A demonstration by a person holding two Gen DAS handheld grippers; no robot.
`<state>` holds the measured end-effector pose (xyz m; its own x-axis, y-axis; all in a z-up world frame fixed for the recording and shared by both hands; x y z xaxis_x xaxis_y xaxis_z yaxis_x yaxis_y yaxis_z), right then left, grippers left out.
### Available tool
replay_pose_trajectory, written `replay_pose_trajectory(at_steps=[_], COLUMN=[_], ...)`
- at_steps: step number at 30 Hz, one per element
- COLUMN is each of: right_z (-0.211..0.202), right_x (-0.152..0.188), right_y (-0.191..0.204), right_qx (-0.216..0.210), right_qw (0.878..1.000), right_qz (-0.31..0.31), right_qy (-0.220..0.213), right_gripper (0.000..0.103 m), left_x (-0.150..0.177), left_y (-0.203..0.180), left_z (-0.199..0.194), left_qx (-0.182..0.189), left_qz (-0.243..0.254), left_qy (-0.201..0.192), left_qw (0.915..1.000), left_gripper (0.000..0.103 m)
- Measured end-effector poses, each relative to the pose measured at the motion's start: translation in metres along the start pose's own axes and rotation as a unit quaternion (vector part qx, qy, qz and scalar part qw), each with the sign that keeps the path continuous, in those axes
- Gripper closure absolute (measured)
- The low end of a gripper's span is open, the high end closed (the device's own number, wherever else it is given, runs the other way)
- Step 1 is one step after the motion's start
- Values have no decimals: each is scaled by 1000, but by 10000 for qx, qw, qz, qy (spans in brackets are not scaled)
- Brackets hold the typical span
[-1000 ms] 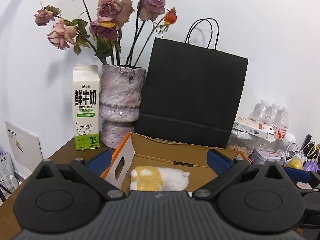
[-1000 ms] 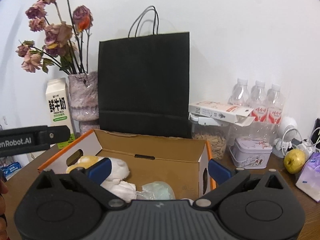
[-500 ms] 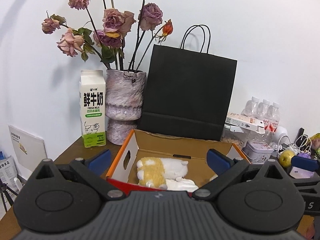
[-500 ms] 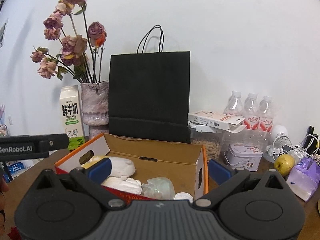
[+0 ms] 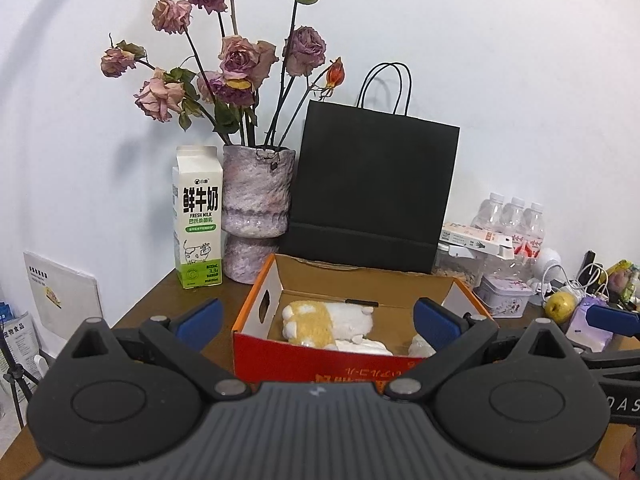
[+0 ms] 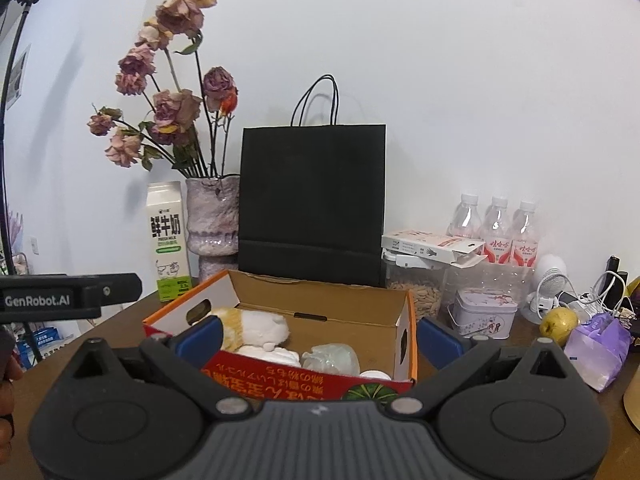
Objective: Organize objects
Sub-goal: 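Withdraw both tools from the box back toward the table items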
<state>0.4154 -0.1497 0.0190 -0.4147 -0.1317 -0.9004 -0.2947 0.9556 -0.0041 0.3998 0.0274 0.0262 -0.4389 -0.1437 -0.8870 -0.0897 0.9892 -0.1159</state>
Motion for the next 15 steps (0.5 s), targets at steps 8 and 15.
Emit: replay_pose_trajectory(at_steps=[8, 15], right_z=[-16, -30], right_x=[22, 40], right_y=[3, 1], right_qx=[50, 79], right_qw=[9999, 9997], right_qz=[85, 192], right_qy=[30, 100], right_gripper=[0, 0], left_x=[13, 34], left_y=[1, 8], left_z=[-17, -26], left_qx=[20, -70], left_qz=[56, 170], left_qy=[21, 95], left_qw=[10000, 9998], left_gripper=[0, 0])
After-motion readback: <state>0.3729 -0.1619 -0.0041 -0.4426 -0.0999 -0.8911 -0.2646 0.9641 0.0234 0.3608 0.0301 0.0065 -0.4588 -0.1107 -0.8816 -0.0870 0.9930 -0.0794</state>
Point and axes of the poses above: each gripper's, at about its wrist camera, not at the fingertips, and z roughly the way its jaws point, y to its left, x to its underside, the point moved 9 cm from there along z, roughly the way its jaws point, and after that the axes turned 9 degrees about y, right-handed, at the moved point
